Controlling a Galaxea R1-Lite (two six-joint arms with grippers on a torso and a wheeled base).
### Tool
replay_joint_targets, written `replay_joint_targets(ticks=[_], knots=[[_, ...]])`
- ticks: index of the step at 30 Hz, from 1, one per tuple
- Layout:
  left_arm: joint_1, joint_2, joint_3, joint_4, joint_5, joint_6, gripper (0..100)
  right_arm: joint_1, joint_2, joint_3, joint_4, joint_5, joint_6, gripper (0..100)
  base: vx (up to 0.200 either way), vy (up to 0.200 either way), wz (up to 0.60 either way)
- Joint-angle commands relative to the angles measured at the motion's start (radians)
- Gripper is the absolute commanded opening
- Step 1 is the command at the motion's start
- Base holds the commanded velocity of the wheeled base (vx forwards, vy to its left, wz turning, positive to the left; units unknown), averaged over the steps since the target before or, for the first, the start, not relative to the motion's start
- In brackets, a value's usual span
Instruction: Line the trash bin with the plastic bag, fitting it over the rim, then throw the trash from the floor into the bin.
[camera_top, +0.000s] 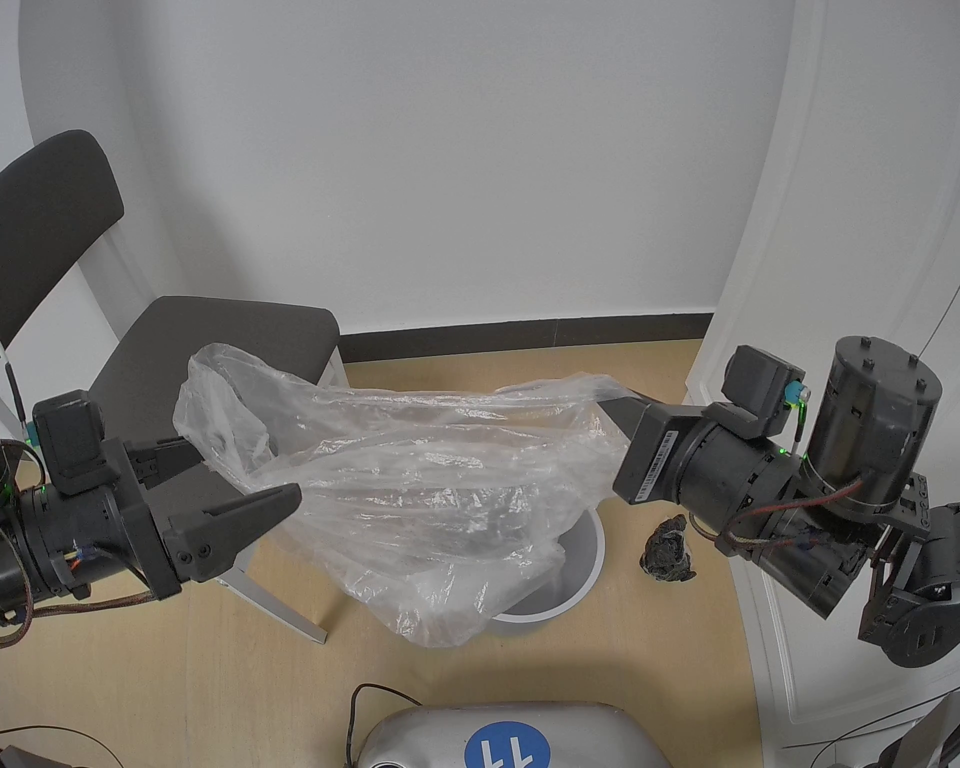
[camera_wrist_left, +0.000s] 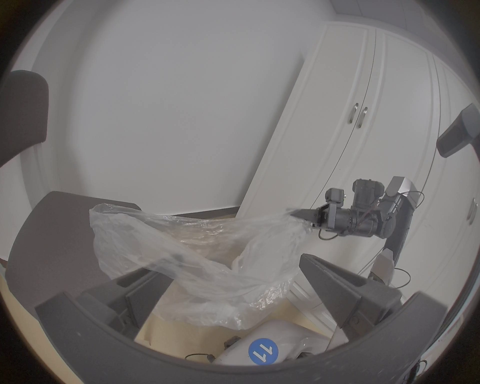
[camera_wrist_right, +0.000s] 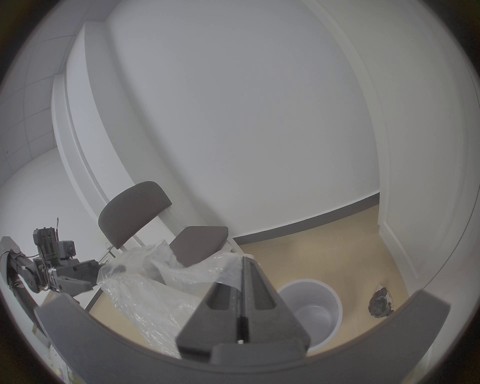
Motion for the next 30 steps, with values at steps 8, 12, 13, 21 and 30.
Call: replay_joint_targets(ticks=[8, 12, 13, 21, 30], knots=[[0.161, -0.041, -0.045, 0.011, 0.002, -0.004, 100, 0.017, 0.0, -0.035, 0.021, 0.024, -0.025, 0, 0.0, 0.0, 0.0], [0.208, -0.027, -0.061, 0.014, 0.002, -0.004, 100, 0.032, -0.021, -0.056, 0.067, 0.053, -0.101, 0, 0.0, 0.0, 0.0], [0.231, -0.018, -0.071, 0.015, -0.001, -0.006, 100, 0.036, -0.038, -0.068, 0.125, 0.086, -0.149, 0, 0.0, 0.0, 0.0], [0.375, -0.012, -0.074, 0.017, -0.175, -0.009, 100, 0.036, -0.133, -0.131, 0.416, 0.241, -0.279, 0, 0.0, 0.0, 0.0], [0.32, 0.082, -0.037, 0.098, -0.202, 0.091, 100, 0.022, -0.127, -0.285, 0.515, 0.239, -0.361, 0, 0.0, 0.0, 0.0]])
